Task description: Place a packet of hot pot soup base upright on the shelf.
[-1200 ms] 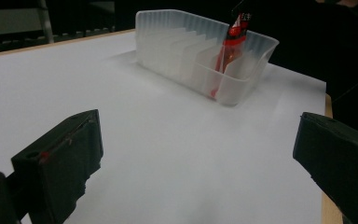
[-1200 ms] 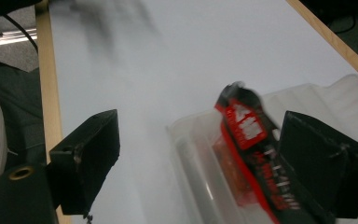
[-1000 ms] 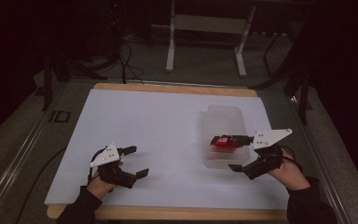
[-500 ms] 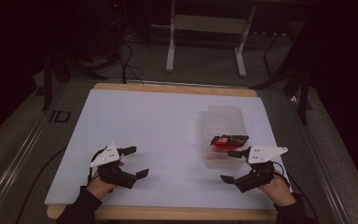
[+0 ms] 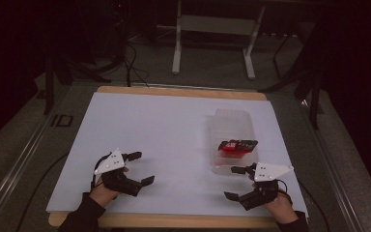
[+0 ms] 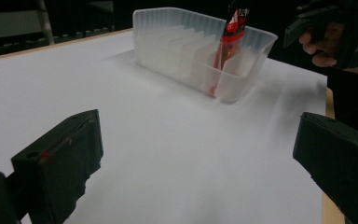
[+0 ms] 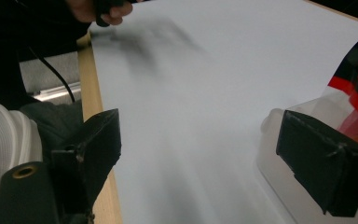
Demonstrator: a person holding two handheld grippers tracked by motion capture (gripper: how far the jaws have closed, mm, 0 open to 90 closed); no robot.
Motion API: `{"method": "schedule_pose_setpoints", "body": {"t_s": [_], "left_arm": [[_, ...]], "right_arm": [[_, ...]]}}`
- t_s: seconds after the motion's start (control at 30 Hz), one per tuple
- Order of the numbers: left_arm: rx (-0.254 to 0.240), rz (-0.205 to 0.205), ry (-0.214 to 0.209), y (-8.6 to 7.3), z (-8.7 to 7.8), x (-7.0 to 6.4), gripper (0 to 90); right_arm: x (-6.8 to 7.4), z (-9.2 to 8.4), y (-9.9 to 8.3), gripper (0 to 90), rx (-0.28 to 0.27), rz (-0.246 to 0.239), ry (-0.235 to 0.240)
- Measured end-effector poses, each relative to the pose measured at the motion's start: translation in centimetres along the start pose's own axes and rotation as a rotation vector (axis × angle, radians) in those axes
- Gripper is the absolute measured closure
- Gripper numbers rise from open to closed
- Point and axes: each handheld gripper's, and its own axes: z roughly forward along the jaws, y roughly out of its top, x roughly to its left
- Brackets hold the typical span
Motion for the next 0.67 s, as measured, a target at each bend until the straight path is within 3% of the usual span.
{"method": "schedule_pose_setpoints", "body": {"t_s": [0.07,0.23,0.67], "left_arm": [[-0.005,0.005,-0.003,0.1,0.1,-0.1,2.0],[0.000,0.010,-0.010,-0.1,0.2,-0.3,2.0],[-0.001,0.002,-0.022,-0.3,0.3,-0.2,2.0]], "right_arm": [[0.2,0.1,-0.4,13.6,-0.021,0.013,0.009],[0.7,0.4,-1.3,13.7,-0.025,-0.023,-0.051],[0.3,0.8,-1.7,13.7,-0.027,-0.007,-0.036]]}}
